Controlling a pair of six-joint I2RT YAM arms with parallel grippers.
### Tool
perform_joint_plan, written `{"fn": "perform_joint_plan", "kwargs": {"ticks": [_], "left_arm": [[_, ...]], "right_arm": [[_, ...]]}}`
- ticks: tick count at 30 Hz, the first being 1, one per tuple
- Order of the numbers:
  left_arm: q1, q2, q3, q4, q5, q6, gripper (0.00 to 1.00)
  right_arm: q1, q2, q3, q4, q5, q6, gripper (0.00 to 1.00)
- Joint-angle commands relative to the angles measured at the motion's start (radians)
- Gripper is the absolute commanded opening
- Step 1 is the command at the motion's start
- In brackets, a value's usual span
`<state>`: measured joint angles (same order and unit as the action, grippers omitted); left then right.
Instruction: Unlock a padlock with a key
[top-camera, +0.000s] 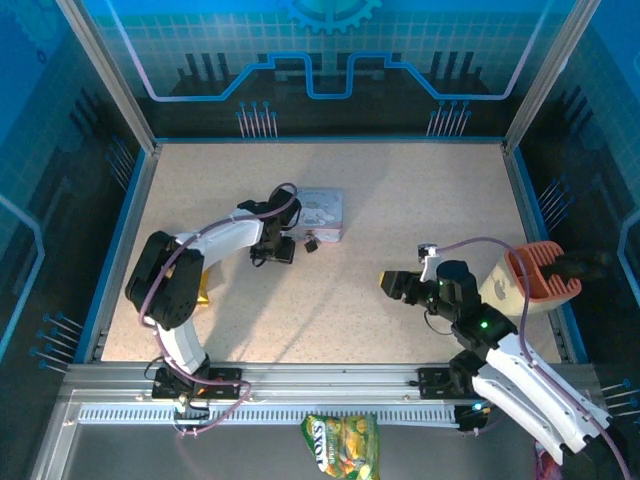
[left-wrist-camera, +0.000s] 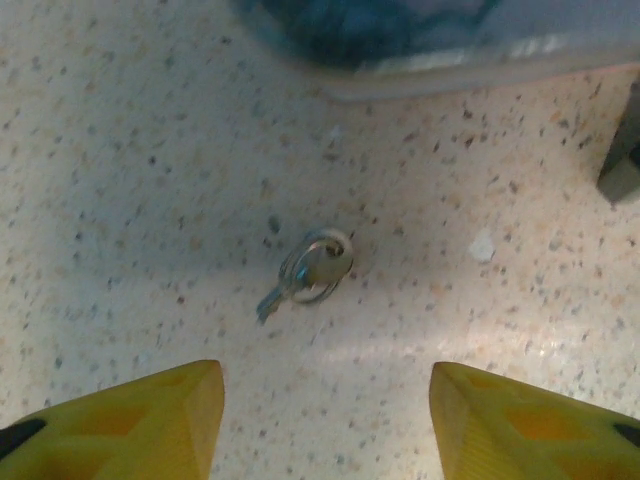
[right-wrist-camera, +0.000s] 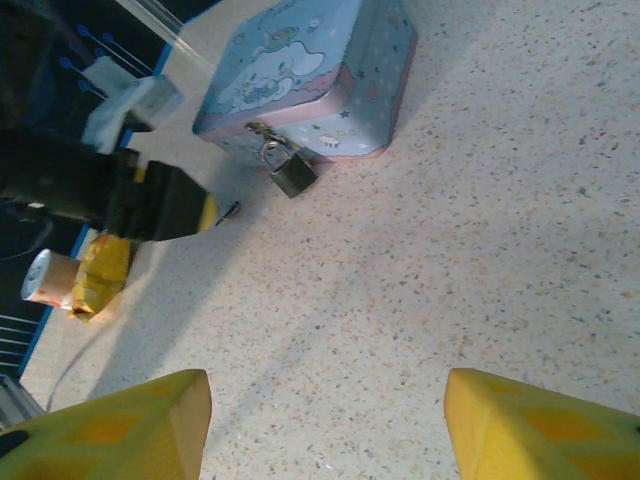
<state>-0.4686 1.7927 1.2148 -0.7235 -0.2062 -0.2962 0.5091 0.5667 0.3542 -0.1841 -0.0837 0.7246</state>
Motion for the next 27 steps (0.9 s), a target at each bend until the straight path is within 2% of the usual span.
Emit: {"fn": "perform_joint_plan", "kwargs": {"ticks": [1, 5, 13, 21, 27], "left_arm": [[-0.004, 0.061, 0.067, -0.013, -0.020, 0.045, 0.52], [-0.005, 0.130, 0.118, -0.023, -0.007, 0.056, 0.50], [0.011, 0.186, 0.129, -0.014, -0.048, 0.048, 0.49], [0.021, 0.188, 0.089, 0.018, -0.046, 0.009, 0.31], [0.022, 0.147, 0.035, 0.055, -0.045, -0.009, 0.25]], "right_arm": [[-0.010, -0.053, -0.036, -0.024, -0.019, 0.035, 0.63], [-0.011, -0.109, -0.054, -0.040, -0.030, 0.039, 0.62], [-0.011, -0.133, -0.073, -0.042, -0.036, 0.042, 0.60], [-0.011, -0.123, -0.073, -0.030, -0.030, 0.040, 0.59], [-0.012, -0.086, -0.059, -0.011, -0.036, 0.039, 0.59]]}}
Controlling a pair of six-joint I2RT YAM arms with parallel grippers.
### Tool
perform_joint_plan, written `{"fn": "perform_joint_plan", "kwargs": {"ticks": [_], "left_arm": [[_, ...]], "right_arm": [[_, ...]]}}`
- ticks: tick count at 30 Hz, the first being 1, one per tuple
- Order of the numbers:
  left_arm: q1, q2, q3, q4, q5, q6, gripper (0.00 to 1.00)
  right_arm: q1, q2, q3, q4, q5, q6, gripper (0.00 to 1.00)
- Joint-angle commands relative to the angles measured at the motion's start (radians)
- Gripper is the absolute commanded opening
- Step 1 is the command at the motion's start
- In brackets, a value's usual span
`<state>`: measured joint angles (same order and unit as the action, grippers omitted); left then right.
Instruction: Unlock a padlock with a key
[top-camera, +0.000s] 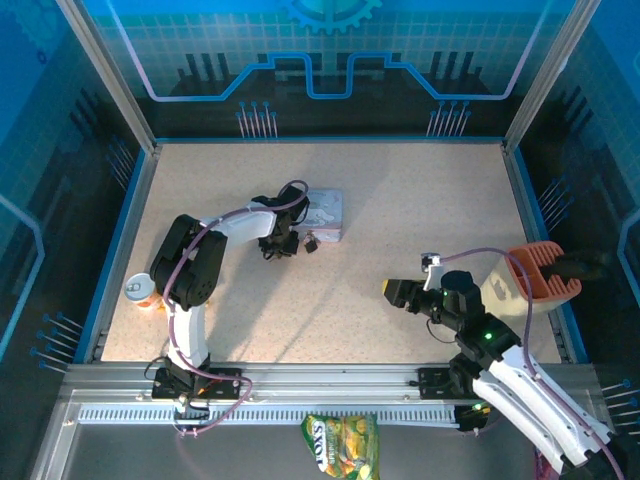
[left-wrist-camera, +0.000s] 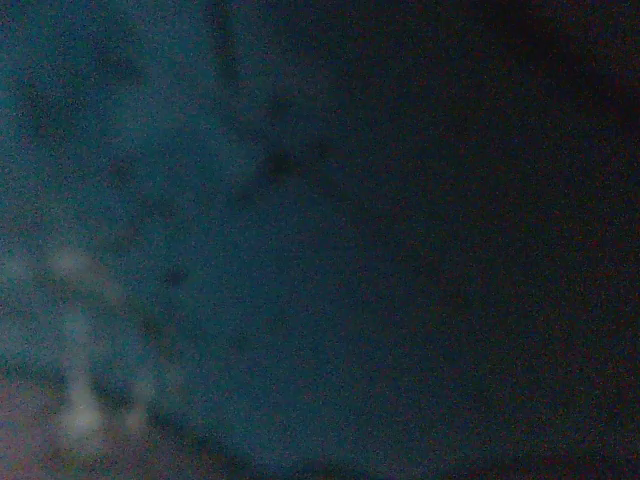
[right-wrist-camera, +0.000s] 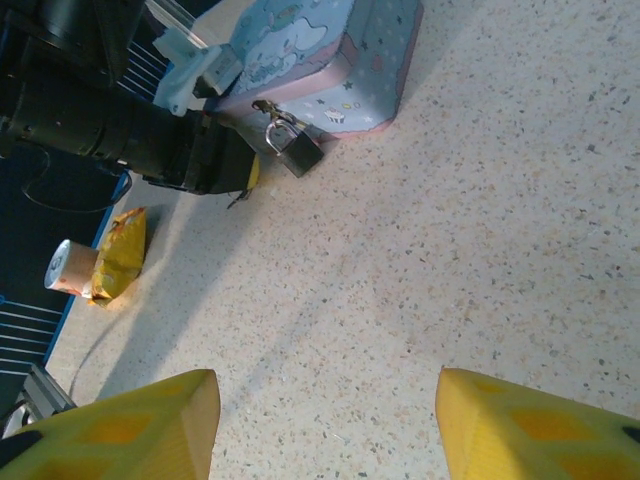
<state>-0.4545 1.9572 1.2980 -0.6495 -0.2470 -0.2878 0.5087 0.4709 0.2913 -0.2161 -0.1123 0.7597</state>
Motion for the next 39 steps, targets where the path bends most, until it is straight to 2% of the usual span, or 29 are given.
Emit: {"fn": "perform_joint_plan", "kwargs": {"ticks": [1, 14, 18, 24, 28, 30, 32, 35, 37, 39], "left_arm": [[0.008, -0.030, -0.060, -0.005, 0.001, -0.020, 0.24], [0.010, -0.182, -0.165, 0.110, 0.031, -0.057, 0.06], [0.005, -0.299, -0.236, 0.161, 0.046, -0.084, 0.02], [-0.033, -0.571, -0.400, 0.285, 0.163, -0.110, 0.00], [-0.062, -0.665, -0.398, 0.277, 0.279, -0.118, 0.00], [-0.087, -0.679, -0.369, 0.261, 0.328, -0.109, 0.00], [-0.118, -0.676, -0.323, 0.232, 0.363, -0.087, 0.00], [-0.172, -0.640, -0.229, 0.169, 0.378, -0.051, 0.00], [-0.217, -0.619, -0.180, 0.146, 0.378, -0.024, 0.00], [-0.244, -0.602, -0.141, 0.129, 0.386, -0.017, 0.00]], "right_arm": [[-0.012, 0.017, 0.005, 0.028, -0.008, 0.007, 0.59], [-0.012, 0.050, 0.005, 0.061, -0.015, 0.023, 0.59], [-0.012, 0.057, 0.009, 0.055, -0.006, 0.034, 0.59], [-0.022, 0.112, 0.024, 0.084, -0.003, 0.093, 0.58], [-0.009, 0.189, 0.052, 0.197, -0.063, 0.132, 0.55], [0.029, 0.224, 0.082, 0.242, -0.064, 0.072, 0.54], [0.089, 0.247, 0.120, 0.252, -0.021, -0.050, 0.54], [0.151, 0.284, 0.147, 0.286, -0.033, -0.349, 0.55], [0.156, 0.309, 0.174, 0.270, -0.088, -0.496, 0.55], [0.160, 0.328, 0.201, 0.269, -0.136, -0.575, 0.55]]}}
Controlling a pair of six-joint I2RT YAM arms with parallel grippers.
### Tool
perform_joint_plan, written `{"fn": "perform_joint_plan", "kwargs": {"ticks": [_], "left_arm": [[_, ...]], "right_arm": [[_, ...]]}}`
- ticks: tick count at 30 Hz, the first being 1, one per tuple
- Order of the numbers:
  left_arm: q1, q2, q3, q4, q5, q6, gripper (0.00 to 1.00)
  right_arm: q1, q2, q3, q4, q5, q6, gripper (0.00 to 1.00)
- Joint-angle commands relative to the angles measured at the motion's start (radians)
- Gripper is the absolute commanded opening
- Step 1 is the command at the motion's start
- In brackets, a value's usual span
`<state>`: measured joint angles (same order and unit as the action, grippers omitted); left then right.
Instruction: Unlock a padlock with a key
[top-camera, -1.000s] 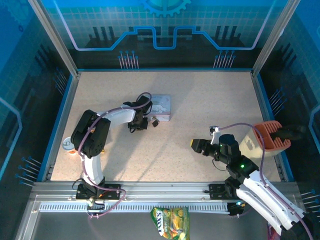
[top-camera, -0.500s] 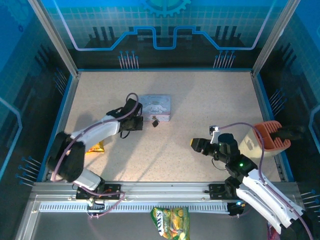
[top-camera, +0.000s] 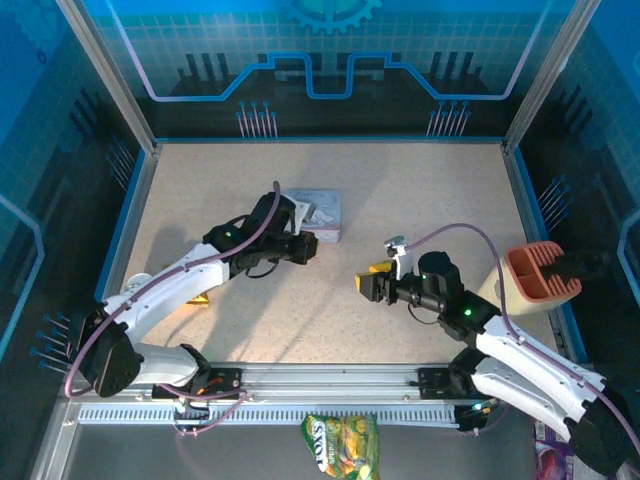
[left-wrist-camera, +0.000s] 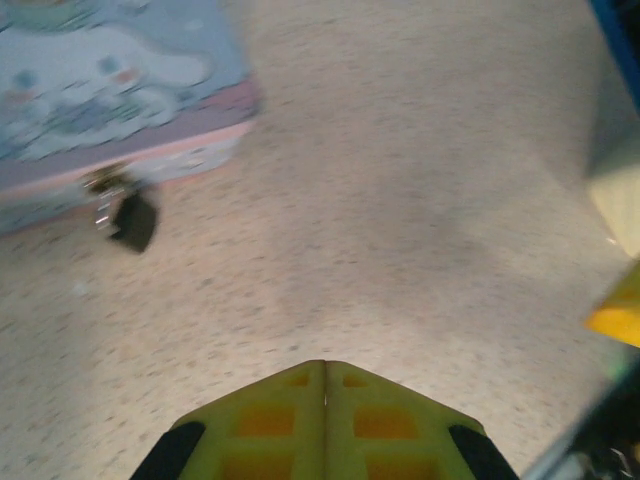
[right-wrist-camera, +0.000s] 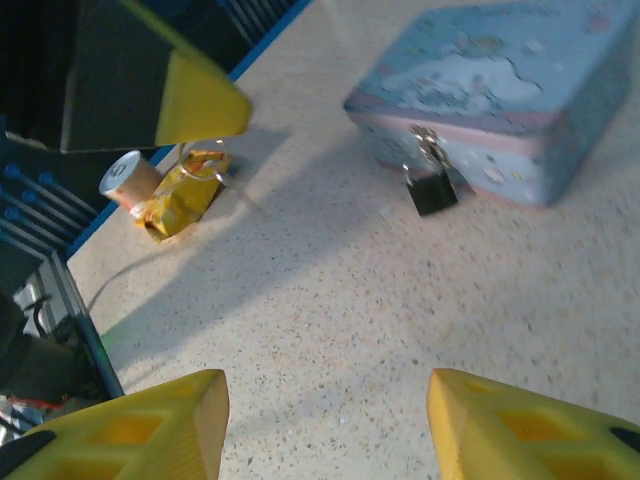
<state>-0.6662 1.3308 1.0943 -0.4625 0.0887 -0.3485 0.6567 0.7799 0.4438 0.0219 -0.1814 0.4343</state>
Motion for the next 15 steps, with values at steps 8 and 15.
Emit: {"fn": "perform_joint_plan", "kwargs": {"ticks": [8, 15], "left_arm": [[-0.098, 0.063, 0.140, -0.085, 0.116, 0.068, 0.00], [-0.131, 0.077, 0.169, -0.107, 0.150, 0.101, 0.00]], "right_arm": [[0.012, 0.107, 0.098, 0.105, -0.258, -0.384, 0.53], [0.013, 0.194, 0.145, 0.115, -0.344, -0.353, 0.34]]}}
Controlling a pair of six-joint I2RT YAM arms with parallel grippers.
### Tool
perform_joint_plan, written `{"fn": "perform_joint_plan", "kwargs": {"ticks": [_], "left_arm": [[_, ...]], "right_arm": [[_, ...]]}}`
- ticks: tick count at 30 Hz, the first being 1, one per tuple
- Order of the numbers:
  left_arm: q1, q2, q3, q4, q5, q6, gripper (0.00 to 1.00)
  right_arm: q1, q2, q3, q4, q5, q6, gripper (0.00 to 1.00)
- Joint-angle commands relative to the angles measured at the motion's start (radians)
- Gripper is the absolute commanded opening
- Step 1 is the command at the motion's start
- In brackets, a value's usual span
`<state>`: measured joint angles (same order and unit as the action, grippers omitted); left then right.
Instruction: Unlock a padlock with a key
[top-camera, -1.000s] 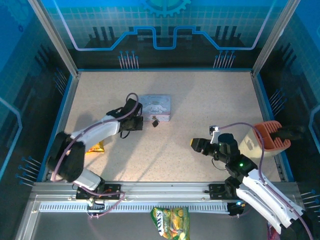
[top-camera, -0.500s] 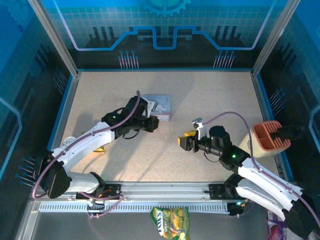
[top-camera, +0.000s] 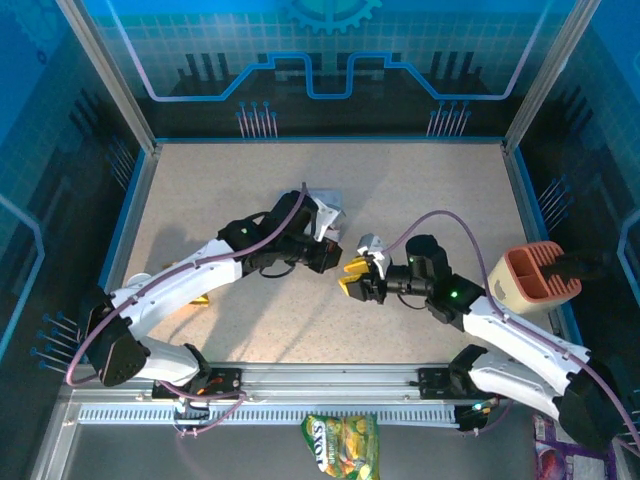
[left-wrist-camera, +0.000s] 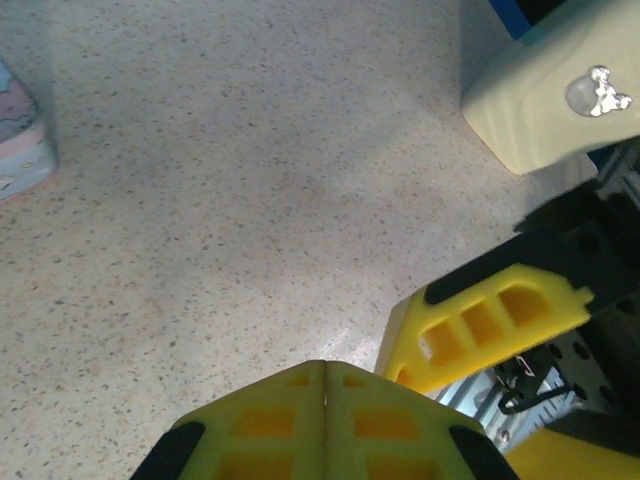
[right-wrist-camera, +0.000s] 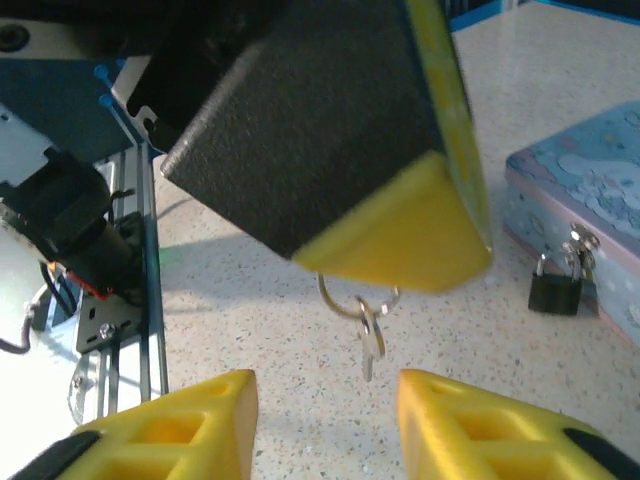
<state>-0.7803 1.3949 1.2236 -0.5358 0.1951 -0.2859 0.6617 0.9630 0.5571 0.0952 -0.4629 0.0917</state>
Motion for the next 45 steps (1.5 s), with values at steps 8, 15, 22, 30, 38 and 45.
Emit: {"fn": "perform_joint_plan", "kwargs": {"ticks": [8, 15, 22, 30, 38, 45], "left_arm": [[-0.033, 0.034, 0.050, -0.029, 0.049, 0.065, 0.01], [-0.039, 0.048, 0.054, -0.026, 0.062, 0.067, 0.01], [-0.046, 0.052, 0.060, -0.019, 0.069, 0.062, 0.01], [-0.017, 0.033, 0.014, -0.007, -0.049, -0.018, 0.05], [0.118, -0.004, -0.154, -0.077, -0.195, -0.156, 0.24], [0.078, 0.165, -0.142, -0.194, -0.197, -0.150, 0.31]], "right_arm": [[0.009, 0.006, 0.006, 0.073, -0.040, -0.008, 0.18], [0.011, 0.005, 0.000, 0.079, -0.033, -0.007, 0.10], [0.010, -0.009, -0.018, 0.087, 0.011, -0.020, 0.12], [0.007, -0.056, -0.045, 0.046, 0.107, 0.045, 0.13], [0.062, -0.079, -0.060, -0.146, 0.223, 0.328, 0.29], [0.134, 0.042, -0.065, -0.217, 0.395, 0.541, 0.33]]}}
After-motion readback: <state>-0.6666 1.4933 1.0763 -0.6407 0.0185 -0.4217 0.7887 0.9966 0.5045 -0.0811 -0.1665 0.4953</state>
